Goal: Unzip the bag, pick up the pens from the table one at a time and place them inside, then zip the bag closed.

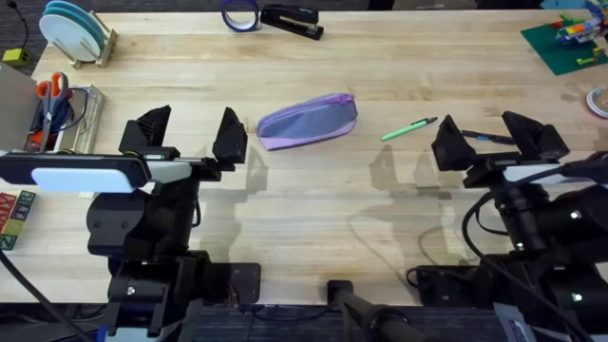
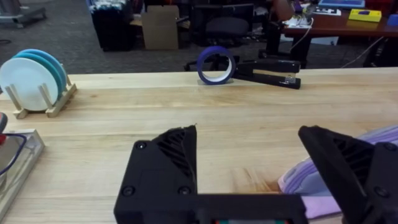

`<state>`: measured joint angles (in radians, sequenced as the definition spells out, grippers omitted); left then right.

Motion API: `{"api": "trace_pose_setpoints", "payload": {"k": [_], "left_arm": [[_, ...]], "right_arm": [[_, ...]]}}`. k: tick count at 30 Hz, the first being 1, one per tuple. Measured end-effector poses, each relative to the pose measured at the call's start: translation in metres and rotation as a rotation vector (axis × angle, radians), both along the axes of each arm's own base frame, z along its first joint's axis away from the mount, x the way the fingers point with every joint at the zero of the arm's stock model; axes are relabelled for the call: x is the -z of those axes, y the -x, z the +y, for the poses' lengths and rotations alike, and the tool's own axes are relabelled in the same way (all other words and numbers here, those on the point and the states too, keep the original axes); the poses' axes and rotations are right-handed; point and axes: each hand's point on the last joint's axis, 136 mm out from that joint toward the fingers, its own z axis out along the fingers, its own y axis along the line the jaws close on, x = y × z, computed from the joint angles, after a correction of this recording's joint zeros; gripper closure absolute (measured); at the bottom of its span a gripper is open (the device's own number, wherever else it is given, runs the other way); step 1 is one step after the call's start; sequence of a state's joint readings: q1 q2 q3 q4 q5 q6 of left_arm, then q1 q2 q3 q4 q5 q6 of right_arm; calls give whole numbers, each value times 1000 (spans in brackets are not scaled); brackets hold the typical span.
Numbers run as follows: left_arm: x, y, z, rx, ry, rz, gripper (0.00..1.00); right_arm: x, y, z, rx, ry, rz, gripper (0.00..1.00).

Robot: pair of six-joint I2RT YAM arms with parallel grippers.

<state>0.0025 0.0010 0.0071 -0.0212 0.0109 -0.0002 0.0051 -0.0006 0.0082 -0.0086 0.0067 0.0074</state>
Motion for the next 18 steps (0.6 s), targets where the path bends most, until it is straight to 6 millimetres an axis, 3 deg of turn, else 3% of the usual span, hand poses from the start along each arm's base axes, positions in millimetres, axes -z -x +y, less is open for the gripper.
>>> {"api": "trace_pose_setpoints", "payload": {"k": [18], "left_arm": [[0, 0, 0, 0, -5, 0, 6]], "right_arm": [[1, 0, 0, 0, 0, 5, 5]]}}
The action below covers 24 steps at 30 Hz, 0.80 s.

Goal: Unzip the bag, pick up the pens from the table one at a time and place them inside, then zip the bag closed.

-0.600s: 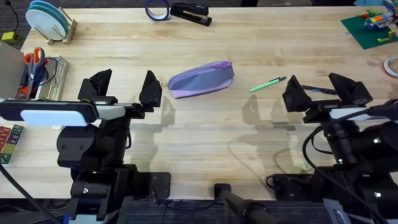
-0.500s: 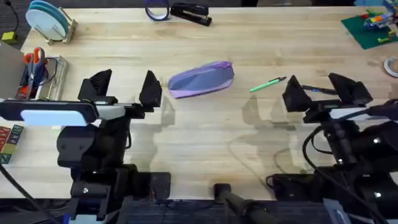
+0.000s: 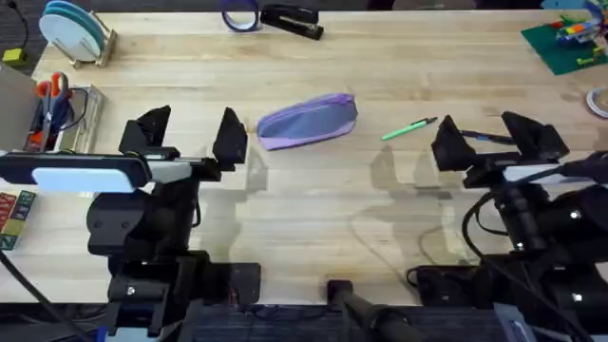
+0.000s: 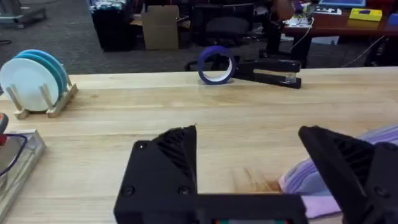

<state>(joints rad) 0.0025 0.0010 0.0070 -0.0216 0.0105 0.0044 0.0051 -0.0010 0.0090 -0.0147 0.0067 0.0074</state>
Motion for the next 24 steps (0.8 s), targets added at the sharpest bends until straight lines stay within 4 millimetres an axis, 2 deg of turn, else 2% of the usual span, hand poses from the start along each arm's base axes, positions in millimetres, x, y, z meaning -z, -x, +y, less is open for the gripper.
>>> {"api": "trace_pose_setpoints", "payload": {"k": [9, 13, 15, 17, 24], "left_arm": [[0, 0, 0, 0, -7, 0, 8], [1, 2, 0, 0, -7, 27, 9], [-7, 4, 0, 0, -7, 25, 9], [-19, 6, 0, 0, -8, 10, 9], [-60, 11, 0, 1, -8, 13, 9]], "right_arm": [[3, 1, 0, 5, -46, 28, 5], [15, 8, 1, 8, -75, 158, 5], [15, 10, 1, 12, -82, 207, 5], [6, 10, 1, 14, -89, 227, 5], [-51, -7, 1, 13, -96, 238, 6]]}}
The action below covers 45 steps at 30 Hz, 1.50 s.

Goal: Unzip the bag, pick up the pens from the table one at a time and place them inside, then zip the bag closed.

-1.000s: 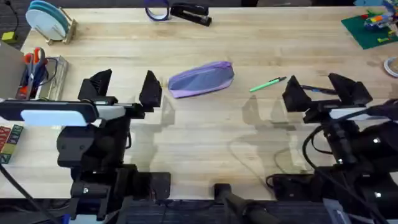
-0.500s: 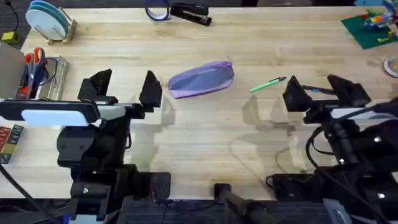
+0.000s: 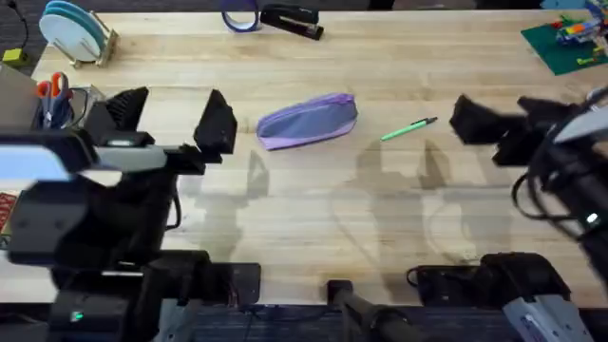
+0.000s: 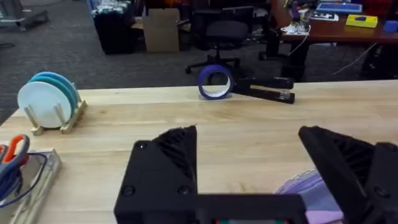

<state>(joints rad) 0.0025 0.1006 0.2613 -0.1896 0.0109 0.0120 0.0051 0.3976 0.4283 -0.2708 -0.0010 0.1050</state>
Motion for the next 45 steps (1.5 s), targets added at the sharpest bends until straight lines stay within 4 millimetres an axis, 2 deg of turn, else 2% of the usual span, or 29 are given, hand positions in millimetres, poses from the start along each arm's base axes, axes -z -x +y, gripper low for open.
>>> {"api": "trace_pose_setpoints", "payload": {"k": [4, 10, 15, 21, 27, 33, 37, 45], "left_arm": [[-15, -3, 0, 0, 0, 55, 9], [-40, -11, -1, 8, 1, 158, 10], [-58, -20, -4, 24, 1, 243, 10], [-67, -33, -13, 84, -15, 361, 8], [-54, -35, -39, 284, -135, 488, 9], [-32, -17, -64, 534, -331, 560, 8], [-22, -4, -70, 644, -460, 562, 8], [-22, -2, -73, 721, -628, 501, 8]], "right_arm": [[-24, -18, 6, -33, -12, 29, 6], [-53, -50, 25, -137, -52, 65, 6], [-62, -63, 36, -197, -85, 156, 5], [-70, -72, 41, -215, -105, 228, 6], [-76, -73, 42, -224, -109, 222, 6], [-74, -72, 42, -224, -110, 230, 6], [-74, -72, 42, -225, -110, 231, 6], [-74, -72, 42, -224, -110, 230, 6]]}}
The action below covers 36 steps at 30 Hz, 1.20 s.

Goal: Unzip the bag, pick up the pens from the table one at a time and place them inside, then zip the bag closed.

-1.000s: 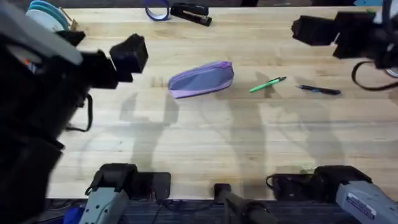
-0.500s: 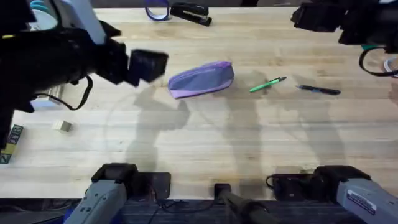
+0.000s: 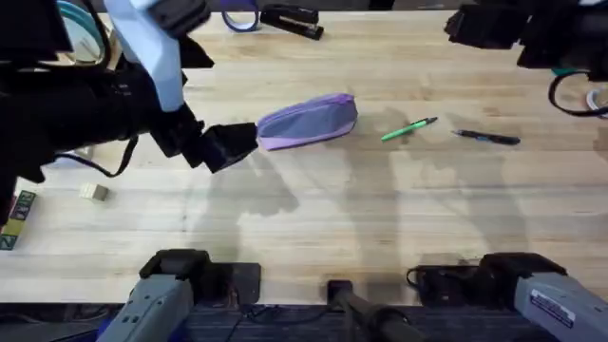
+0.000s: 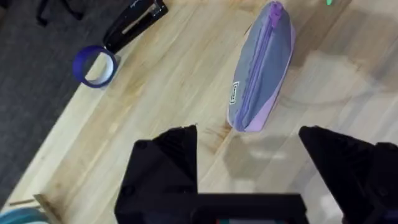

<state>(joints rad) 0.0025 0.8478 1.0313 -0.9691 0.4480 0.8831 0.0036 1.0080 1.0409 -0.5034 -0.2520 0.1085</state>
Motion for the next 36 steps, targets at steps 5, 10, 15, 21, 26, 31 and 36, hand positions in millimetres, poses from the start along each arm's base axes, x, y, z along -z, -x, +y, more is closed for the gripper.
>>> {"api": "trace_pose_setpoints", "payload": {"k": [5, 10, 15, 21, 26, 31, 36], "left_arm": [[0, 0, 0, 25, -25, -17, 8], [0, 0, 0, 34, -34, -24, 8], [0, 0, 0, 36, -36, -26, 8], [0, 0, 0, 38, -35, -26, 8], [-1, 1, -2, 45, -28, -25, 8], [9, 2, -3, 63, -31, 26, 8], [25, -5, -8, 123, -36, 85, 6]], "right_arm": [[0, 0, 0, 0, 0, 0, 6], [0, 0, 0, 0, 0, 0, 6], [0, 0, 0, 0, 0, 0, 6], [0, 0, 0, 0, 0, 0, 5], [0, 0, 0, 0, 0, 0, 5], [0, 0, 0, 0, 0, 0, 5], [0, 0, 0, 0, 0, 0, 6]]}}
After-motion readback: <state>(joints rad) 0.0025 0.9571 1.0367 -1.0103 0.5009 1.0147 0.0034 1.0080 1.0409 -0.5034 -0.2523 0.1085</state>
